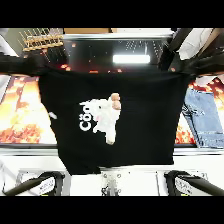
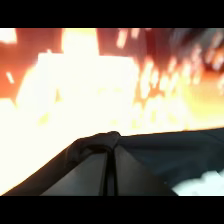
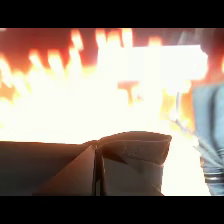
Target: Fold the clothes and pants, and hang the long-sleeved shirts on hangers.
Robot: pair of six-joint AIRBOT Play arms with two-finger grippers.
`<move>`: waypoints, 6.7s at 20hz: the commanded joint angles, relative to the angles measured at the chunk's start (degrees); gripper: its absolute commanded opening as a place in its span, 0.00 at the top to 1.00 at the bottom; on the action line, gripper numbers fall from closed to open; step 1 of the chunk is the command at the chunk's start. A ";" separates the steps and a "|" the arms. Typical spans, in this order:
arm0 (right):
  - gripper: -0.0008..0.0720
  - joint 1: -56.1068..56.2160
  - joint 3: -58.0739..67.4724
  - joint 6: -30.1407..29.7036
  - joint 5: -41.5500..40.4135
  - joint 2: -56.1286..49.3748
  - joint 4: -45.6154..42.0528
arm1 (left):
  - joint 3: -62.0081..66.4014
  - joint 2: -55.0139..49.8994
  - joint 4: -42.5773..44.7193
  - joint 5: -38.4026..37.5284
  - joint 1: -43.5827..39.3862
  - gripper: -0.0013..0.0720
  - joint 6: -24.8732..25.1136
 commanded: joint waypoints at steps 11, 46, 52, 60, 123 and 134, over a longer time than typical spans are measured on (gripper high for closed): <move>0.97 -0.44 1.90 1.33 -13.99 -22.32 -1.16 | 0.15 -25.40 -7.48 17.79 -0.66 0.97 2.21; 0.09 -15.76 -72.63 19.15 -12.37 24.74 14.23 | -53.83 16.81 -3.17 20.31 -9.35 0.37 4.61; 0.09 -12.52 -72.87 19.15 -20.02 21.79 14.62 | -53.83 16.81 -3.15 20.44 -9.35 0.37 4.63; 0.97 -8.90 -72.11 18.93 -25.00 22.71 13.00 | -52.83 16.83 -2.95 15.65 -5.25 0.37 4.61; 0.13 -6.29 -16.50 -0.61 -22.53 -14.51 23.41 | 1.09 -23.58 -5.09 0.33 1.46 0.30 4.63; 0.13 -27.76 -21.84 -23.41 -1.90 -18.18 23.80 | -12.09 -13.99 -5.16 3.89 -10.10 0.97 3.54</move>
